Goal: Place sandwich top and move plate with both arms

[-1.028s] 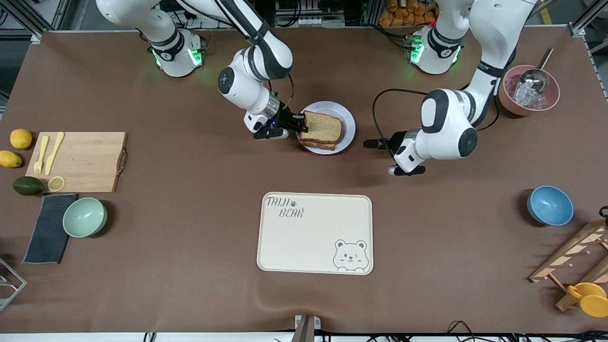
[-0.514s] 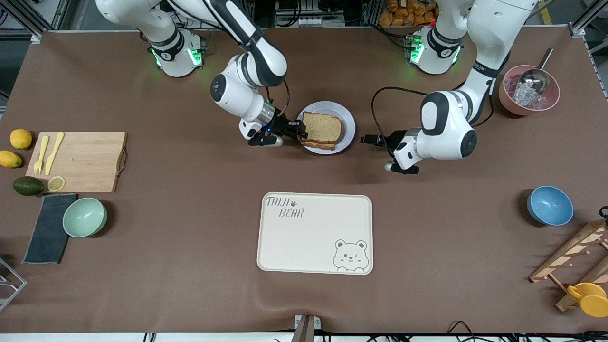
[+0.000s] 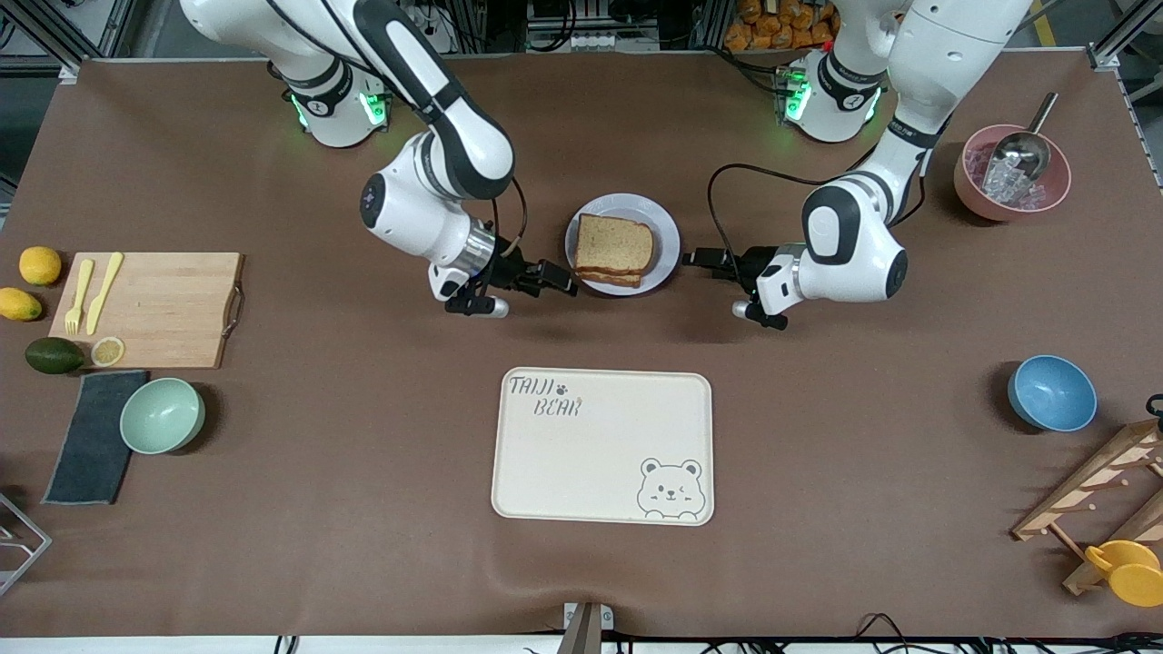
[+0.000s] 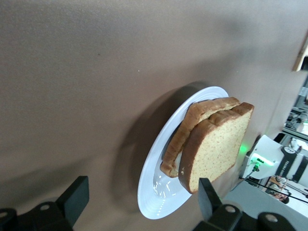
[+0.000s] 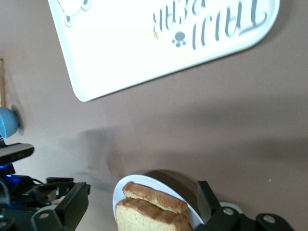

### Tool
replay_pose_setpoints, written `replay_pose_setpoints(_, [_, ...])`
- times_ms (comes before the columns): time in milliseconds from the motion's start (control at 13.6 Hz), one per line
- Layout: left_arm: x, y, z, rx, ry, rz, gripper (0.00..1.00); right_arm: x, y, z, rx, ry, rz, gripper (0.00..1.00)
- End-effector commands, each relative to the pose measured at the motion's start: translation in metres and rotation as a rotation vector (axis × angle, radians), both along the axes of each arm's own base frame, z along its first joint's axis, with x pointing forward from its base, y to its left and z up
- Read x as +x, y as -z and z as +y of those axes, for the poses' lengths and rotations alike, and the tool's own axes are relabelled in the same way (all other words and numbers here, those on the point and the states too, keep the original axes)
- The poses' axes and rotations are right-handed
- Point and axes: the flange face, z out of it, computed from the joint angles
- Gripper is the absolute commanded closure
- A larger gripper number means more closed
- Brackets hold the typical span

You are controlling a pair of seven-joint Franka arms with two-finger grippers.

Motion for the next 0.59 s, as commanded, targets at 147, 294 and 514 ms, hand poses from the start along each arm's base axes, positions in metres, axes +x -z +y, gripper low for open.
replay_pose_setpoints(147, [-0.018,0.018,0.020,-0.130,-0.038,-0.042,0.00,0.058,-0.025,-0.059,0.025,-0.032,0.014,0.00])
replay_pose_setpoints(294, [-0.026,0.026,0.015,-0.183,-0.057,-0.073,0.00,0.077,-0.035,-0.085,0.033,-0.046,0.024,0.00])
replay_pose_setpoints(514, [-0.033,0.022,-0.008,-0.214,-0.045,-0.068,0.00,0.110,-0.050,-0.148,0.037,-0.068,0.057,0.00])
